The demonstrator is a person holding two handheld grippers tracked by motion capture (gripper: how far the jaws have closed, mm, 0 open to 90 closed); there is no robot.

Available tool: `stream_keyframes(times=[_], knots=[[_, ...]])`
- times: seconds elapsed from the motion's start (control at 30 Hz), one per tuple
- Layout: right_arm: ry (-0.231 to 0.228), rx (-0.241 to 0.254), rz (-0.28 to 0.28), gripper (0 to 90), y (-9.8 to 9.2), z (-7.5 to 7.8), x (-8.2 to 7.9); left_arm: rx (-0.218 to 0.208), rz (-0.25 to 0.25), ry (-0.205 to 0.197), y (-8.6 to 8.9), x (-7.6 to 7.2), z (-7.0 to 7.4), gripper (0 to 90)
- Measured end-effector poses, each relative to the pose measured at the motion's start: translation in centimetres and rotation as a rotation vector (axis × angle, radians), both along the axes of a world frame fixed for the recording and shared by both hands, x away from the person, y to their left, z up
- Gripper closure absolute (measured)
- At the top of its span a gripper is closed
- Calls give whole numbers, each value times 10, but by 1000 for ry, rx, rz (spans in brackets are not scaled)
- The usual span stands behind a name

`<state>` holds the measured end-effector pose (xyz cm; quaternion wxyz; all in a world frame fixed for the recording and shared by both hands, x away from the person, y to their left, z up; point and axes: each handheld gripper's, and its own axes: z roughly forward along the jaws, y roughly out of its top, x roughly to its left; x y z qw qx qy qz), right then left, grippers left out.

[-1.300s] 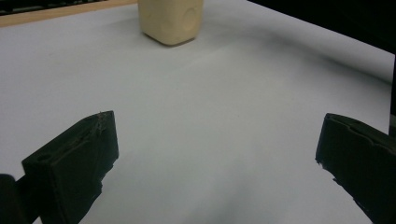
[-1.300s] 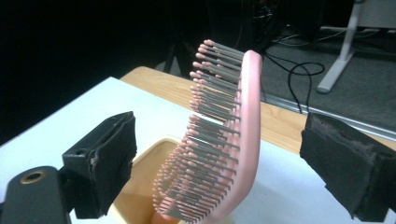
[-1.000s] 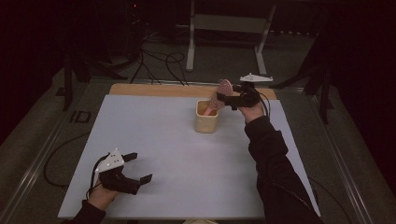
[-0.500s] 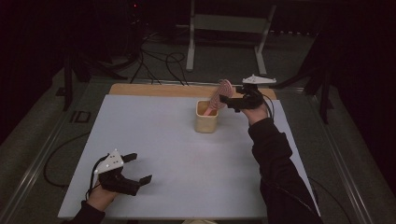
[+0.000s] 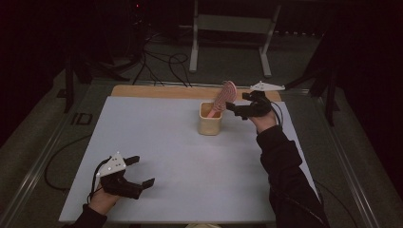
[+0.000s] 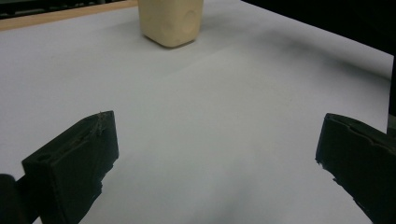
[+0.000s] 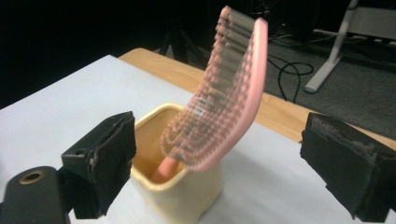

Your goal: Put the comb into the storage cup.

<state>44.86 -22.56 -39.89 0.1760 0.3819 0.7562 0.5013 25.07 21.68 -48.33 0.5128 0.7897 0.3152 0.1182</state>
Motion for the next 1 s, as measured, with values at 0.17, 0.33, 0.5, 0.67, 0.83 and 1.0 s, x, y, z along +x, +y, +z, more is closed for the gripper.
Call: stream_keyframes(times=[0.17,0.33,0.5,0.67,0.83,1.0], knots=[[6,0,1,102,-5,-6,-9,0,0,-1,0,0,0,2],[7,1,-1,102,-9,-12,-17,-1,-1,-1,0,0,0,2],[5,5,3,103,-12,-18,-24,1,-2,-1,0,0,0,2],[8,2,16,103,-13,-24,-32,2,-1,-2,0,0,0,2],[9,2,32,103,-14,-31,-42,3,0,-3,0,0,0,2],[13,8,47,104,-14,-37,-51,3,-1,-3,0,0,0,2]])
